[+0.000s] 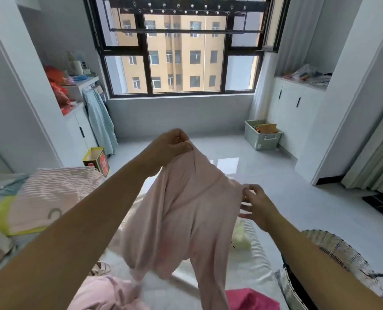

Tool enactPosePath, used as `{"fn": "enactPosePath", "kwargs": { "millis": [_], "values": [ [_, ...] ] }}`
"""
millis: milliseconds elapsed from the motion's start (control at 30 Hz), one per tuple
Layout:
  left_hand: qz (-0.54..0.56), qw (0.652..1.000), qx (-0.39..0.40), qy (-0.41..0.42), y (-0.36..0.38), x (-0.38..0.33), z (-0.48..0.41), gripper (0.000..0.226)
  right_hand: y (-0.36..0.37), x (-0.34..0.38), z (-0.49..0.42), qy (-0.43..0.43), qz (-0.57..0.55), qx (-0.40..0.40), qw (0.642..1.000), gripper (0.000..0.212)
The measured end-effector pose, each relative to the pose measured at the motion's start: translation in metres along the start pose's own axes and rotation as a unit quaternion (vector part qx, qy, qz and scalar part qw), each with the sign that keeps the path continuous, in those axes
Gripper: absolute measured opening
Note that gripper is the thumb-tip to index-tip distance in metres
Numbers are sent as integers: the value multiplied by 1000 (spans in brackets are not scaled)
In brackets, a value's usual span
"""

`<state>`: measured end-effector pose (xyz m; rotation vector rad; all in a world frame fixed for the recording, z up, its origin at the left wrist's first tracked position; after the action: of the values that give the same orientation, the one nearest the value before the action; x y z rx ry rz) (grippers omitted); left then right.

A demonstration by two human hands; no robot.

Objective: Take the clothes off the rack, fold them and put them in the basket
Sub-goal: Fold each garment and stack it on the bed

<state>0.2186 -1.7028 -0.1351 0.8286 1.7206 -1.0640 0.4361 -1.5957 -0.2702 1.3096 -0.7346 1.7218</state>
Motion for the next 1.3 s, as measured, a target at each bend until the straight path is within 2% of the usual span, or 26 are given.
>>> {"fn": "enactPosePath", "kwargs": {
  "millis": [100, 133, 167, 200, 233, 333, 433, 500, 567, 600, 667, 733, 833, 900, 933, 1033, 1100, 1167, 1200, 1300],
  "values": [
    [10, 1000, -18, -20, -1, 1, -2, 19, 26, -46, -11, 90, 17, 80, 993, 71],
    [13, 999, -24, -26, -1, 3, -1, 20, 37, -59, -9, 106, 52, 119, 986, 67],
    [9, 999, -30, -32, -3, 4, 0, 20, 45, -68, -7, 110, 89, 141, 980, 47],
    [-4, 998, -39, -39, -7, 5, 1, 21, 49, -73, -8, 99, 110, 138, 979, 25],
    [-23, 998, -49, -45, -14, 7, 4, 21, 49, -73, -13, 83, 107, 120, 983, 12],
    [-104, 989, -58, -90, -47, 24, 15, 18, 28, -40, -33, 10, 63, 45, 997, 13],
    [-164, 966, -4, -197, -75, 55, 35, 19, 3, 16, -49, -78, 115, 15, 990, 8],
    [-272, 922, 64, -266, -75, 77, 48, 30, 0, 53, -50, -138, 158, 36, 977, 11],
    [-387, 863, 120, -302, -61, 97, 59, 21, 6, 79, -49, -184, 209, 54, 959, 14],
    [-396, 857, 116, -310, -54, 105, 64, 19, 9, 88, -48, -202, 232, 64, 949, 15],
    [-303, 897, 75, -313, -47, 123, 68, 30, 12, 97, -49, -225, 254, 77, 937, 18],
    [-139, 941, 9, -307, -44, 131, 69, 23, 7, 103, -50, -231, 273, 74, 931, 18],
    [66, 958, -87, -265, -42, 118, 61, 11, -12, 111, -55, -211, 300, 72, 928, 20],
    [105, 956, -140, -235, -45, 103, 51, 11, -30, 116, -58, -181, 320, 112, 923, 20],
    [112, 956, -158, -222, -49, 96, 45, 10, -40, 115, -58, -161, 354, 145, 910, 18],
    [63, 969, -170, -169, -56, 79, 33, 17, -59, 102, -59, -85, 517, 204, 827, 22],
    [12, 974, -174, -144, -57, 71, 31, 21, -64, 93, -62, -74, 583, 170, 791, 18],
    [-24, 977, -162, -137, -59, 69, 31, 21, -64, 92, -65, -95, 574, 118, 805, 6],
    [-27, 979, -144, -139, -60, 68, 33, 20, -64, 92, -66, -109, 547, 96, 824, 9],
    [72, 979, -112, -154, -68, 64, 37, 17, -65, 98, -70, -168, 413, 29, 895, 13]
  ]
}}
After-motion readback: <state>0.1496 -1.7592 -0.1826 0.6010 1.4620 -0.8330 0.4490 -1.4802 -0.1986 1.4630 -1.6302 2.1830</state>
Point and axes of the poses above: each hand's wrist, its own z-axis away from the middle knuckle, its own y-axis out of the palm, x = y × z, the point moved 2 cm from there along -z, towards the middle knuckle, and after that the axes turned 1 degree about z, right-handed, at the moved point
